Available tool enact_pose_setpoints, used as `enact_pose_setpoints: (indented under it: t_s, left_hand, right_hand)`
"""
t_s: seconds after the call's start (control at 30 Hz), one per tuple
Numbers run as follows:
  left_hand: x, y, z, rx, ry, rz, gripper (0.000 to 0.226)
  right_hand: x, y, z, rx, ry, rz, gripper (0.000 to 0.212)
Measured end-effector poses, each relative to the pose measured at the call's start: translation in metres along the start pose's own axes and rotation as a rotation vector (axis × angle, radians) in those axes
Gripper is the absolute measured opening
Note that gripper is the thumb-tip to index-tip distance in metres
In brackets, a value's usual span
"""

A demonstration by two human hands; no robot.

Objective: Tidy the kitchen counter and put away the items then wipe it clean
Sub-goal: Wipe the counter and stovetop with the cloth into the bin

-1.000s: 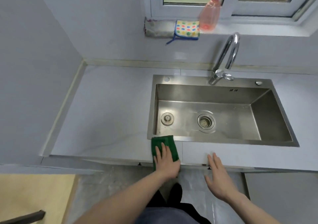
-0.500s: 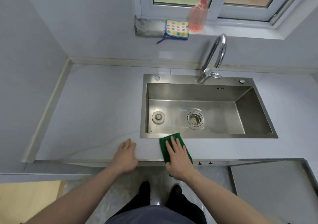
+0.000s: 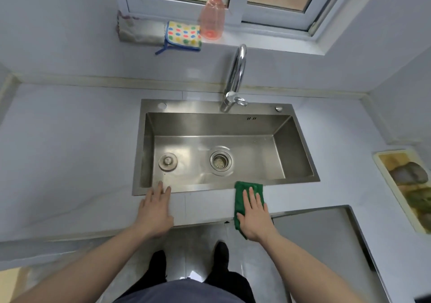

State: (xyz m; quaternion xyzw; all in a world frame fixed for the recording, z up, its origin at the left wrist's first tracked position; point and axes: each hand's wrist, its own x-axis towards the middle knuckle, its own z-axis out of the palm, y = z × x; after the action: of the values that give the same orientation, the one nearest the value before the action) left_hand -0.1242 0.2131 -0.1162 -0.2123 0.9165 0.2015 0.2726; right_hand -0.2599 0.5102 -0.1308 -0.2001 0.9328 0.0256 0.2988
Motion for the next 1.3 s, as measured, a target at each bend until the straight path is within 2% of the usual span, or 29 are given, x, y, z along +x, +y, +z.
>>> enact_pose_setpoints:
  t_s: [0.13,0.23,0.47,0.57,0.73,0.9,1.0,1.17,1.3]
  left_hand:
    - [0.024,0.055,0.008,-0.014,-0.128,-0.033,0.099]
    - [0.025,0.09,0.012,-0.024,-0.194,-0.131,0.101]
    - [0.028,0.098,0.008,0.013,-0.252,-0.206,0.105]
    - [0.03,0.116,0.003,0.033,-0.246,-0.27,0.096]
    - [0.04,0.164,-0.001,0.048,-0.216,-0.385,0.083]
    - [0.056,0.234,0.012,0.043,-0.296,-0.303,0.103]
    - [0.055,0.267,0.012,0.03,-0.337,-0.302,0.101]
    - [0.059,0.26,0.011,-0.011,-0.378,-0.322,0.101]
    - [0.056,0.257,0.018,-0.021,-0.387,-0.285,0.1]
  right_hand:
    - [0.016,0.094,-0.016,0.083,-0.016,0.155,0.077]
    - [0.028,0.162,-0.028,0.124,-0.008,0.254,0.076]
    - [0.054,0.266,-0.05,0.272,-0.008,0.38,0.076]
    - [0.068,0.295,-0.064,0.299,-0.035,0.4,0.075]
    - [0.103,0.302,-0.091,0.303,-0.08,0.379,0.072]
    - [0.133,0.292,-0.115,0.254,-0.086,0.288,0.073]
    - [0.149,0.291,-0.124,0.241,-0.081,0.229,0.074]
    - [0.18,0.285,-0.132,0.228,0.018,0.2,0.073]
    - [0.211,0.288,-0.153,0.244,0.032,0.153,0.072]
